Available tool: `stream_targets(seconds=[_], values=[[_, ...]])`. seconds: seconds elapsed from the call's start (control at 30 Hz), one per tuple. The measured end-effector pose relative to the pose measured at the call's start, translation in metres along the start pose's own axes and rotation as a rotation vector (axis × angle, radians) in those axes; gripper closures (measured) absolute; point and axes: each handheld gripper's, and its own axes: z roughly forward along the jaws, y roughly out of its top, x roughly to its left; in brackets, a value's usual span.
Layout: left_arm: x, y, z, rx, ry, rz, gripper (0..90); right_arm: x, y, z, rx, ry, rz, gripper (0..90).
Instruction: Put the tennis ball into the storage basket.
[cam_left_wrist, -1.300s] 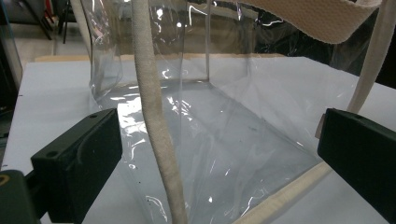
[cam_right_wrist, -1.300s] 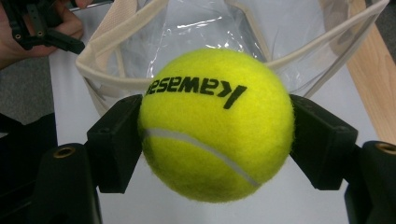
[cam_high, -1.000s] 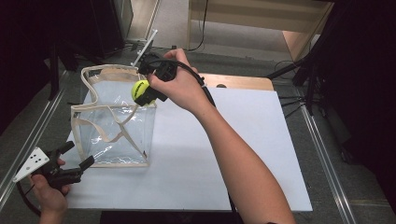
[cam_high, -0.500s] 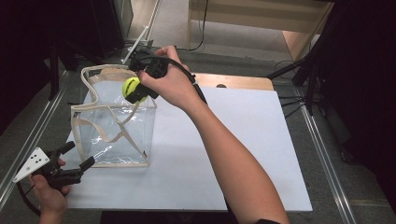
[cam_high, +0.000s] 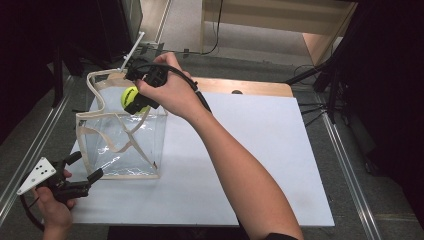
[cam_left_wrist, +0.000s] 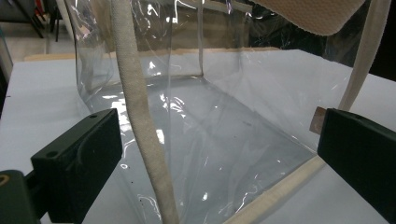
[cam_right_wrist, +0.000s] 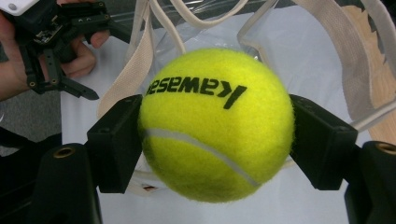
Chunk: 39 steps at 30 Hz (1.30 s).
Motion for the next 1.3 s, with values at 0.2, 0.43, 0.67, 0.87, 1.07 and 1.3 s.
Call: stream_targets(seconds=[0.2, 0.43, 0.67, 0.87, 1.07, 1.3], values=[[0.0, 0.0, 0.0, 0.0, -0.002, 0.0, 0.2, -0.002, -0.004, 0.012, 0.017, 0.01, 0.002, 23.6], [0.0, 0.0, 0.0, -0.004, -0.002, -0.003, 0.2, -0.001, -0.012, 0.017, 0.043, -0.008, -0.015, 22.7], [0.0, 0.0, 0.0, 0.006, -0.001, 0.005, 0.2, 0.0, -0.018, 0.008, 0.002, -0.017, 0.003, 12.3], [-0.001, 0.0, 0.001, 0.003, -0.002, 0.004, 0.2, 0.001, -0.027, -0.007, -0.047, -0.04, 0.025, 9.6], [-0.001, 0.0, 0.001, 0.008, -0.002, 0.011, 0.2, -0.001, -0.04, -0.015, -0.07, -0.055, 0.042, 8.8], [-0.001, 0.0, 0.001, 0.011, -0.002, 0.009, 0.2, -0.003, -0.066, -0.024, -0.087, -0.079, 0.079, 0.0]])
